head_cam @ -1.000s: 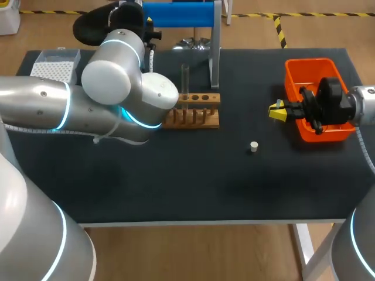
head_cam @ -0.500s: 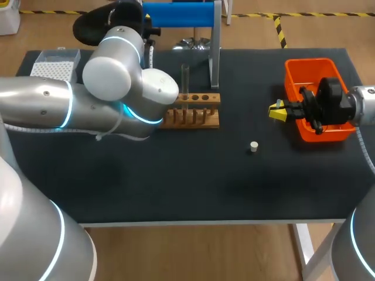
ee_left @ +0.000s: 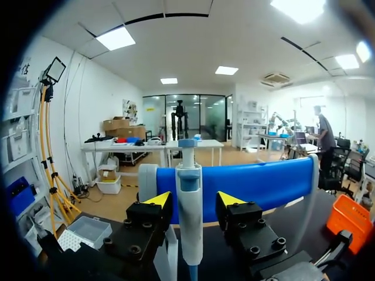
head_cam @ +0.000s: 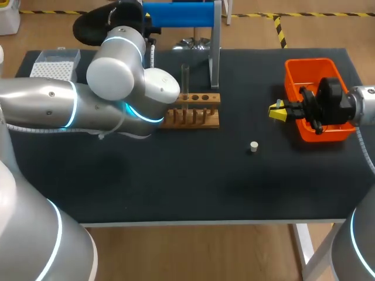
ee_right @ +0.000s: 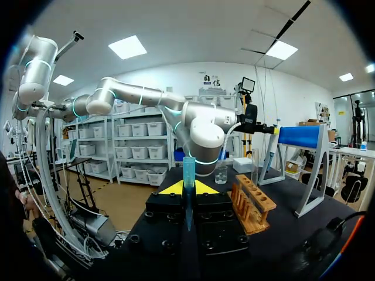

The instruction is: Invert the test tube, pick up the pipette, mount the tip to pipette, aspirate from beaker and dispense into the tube, eject the tip, return the pipette, and cap with the stopper.

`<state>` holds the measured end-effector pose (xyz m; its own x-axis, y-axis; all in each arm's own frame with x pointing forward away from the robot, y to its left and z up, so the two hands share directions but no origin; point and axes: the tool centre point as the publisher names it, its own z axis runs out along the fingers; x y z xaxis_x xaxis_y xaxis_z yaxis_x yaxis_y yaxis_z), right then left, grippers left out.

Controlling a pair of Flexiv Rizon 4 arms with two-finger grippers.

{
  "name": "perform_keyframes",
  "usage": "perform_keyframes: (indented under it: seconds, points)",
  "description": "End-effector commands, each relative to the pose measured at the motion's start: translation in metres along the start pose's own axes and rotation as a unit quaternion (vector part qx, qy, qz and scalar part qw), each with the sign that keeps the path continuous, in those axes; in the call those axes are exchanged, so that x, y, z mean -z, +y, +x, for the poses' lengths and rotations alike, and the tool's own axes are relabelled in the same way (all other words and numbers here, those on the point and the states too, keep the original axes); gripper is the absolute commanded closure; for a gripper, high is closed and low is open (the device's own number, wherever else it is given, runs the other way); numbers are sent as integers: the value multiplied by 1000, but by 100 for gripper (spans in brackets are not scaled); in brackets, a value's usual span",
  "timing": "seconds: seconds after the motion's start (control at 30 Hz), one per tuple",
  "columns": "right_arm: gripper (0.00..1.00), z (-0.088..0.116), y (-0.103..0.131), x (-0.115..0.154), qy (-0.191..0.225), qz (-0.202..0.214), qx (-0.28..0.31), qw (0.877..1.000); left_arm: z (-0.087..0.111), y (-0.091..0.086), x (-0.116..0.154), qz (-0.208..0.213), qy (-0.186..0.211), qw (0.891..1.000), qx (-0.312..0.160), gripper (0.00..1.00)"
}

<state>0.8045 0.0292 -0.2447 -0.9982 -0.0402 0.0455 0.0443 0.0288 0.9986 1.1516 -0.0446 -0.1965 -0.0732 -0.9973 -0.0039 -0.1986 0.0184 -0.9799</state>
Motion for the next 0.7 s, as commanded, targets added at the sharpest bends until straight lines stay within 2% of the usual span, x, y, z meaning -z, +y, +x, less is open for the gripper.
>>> perform_keyframes:
  seconds: [0.03,0.7]
  points:
    - [100,1,0,0,-1,1,0,1000,3,4,-7,5,-4,1000,1,54]
    - [100,1,0,0,-1,1,0,1000,1,2,-15,9,-8,1000,-2,58]
